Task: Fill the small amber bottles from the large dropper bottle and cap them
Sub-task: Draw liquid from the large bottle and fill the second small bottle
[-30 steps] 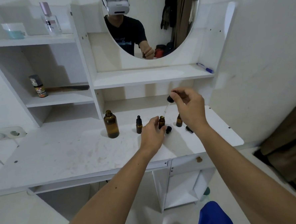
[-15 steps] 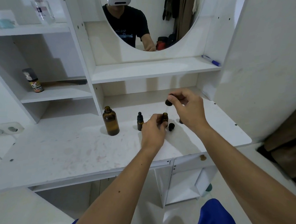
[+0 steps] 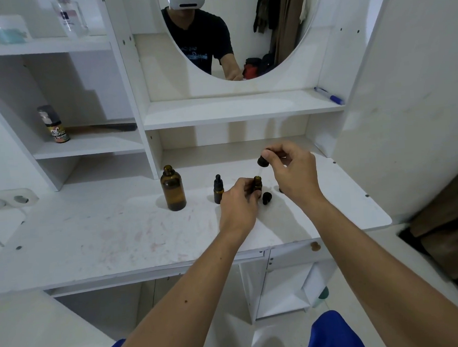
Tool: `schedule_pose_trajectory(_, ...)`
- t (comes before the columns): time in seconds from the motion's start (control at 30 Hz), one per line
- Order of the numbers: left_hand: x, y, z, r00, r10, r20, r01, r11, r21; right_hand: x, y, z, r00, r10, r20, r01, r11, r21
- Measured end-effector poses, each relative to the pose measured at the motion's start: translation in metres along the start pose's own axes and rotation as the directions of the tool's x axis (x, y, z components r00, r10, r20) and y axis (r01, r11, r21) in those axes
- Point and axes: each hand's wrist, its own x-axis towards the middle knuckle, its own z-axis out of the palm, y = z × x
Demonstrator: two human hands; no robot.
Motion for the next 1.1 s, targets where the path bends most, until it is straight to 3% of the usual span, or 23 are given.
schedule_pose_trajectory(0.27,-0.002,0.002,-0.003,1.000,0.014,0.019,-0.015,1.000,0.023,0.000,-0.006,-0.007,0.999,0.047,0.013,-0.048,0.997,0.057)
schedule_pose_trajectory(0.4,-0.007,0.004,-0.007,0.999,0.020,0.027,-0.021,0.999,0.049,-0.002,-0.013,-0.012,1.000,0.015,-0.012,-0.014,0.998,0.058)
schedule_pose_trajectory(0.57,-0.024,0.002,-0.022,1.000,-0.019,0.003,0.019,0.999,-0.043,-0.001,-0.030,-0.017,0.997,-0.050,-0.061,0.051,0.999,0.018)
schedule_pose_trajectory(0.67,-0.041,-0.004,-0.049,1.000,-0.013,0.013,0.014,0.999,-0.051,0.003,-0.045,-0.010,0.995,-0.078,-0.064,0.081,0.996,0.040)
schedule_pose_trajectory(0.8,-0.061,-0.016,-0.099,0.999,-0.019,0.043,0.016,0.997,0.071,0.004,-0.071,0.014,0.991,-0.124,-0.048,0.130,0.983,0.133)
schedule_pose_trajectory(1.0,-0.071,-0.042,-0.176,0.989,-0.094,-0.117,0.115,0.976,0.183,0.007,-0.103,0.070,0.987,-0.159,0.020,0.150,0.960,0.235)
schedule_pose_trajectory(1.1,-0.056,-0.049,-0.190,0.978,-0.162,-0.128,0.185,0.964,0.192,0.008,-0.112,0.093,0.986,-0.162,0.049,0.144,0.954,0.264)
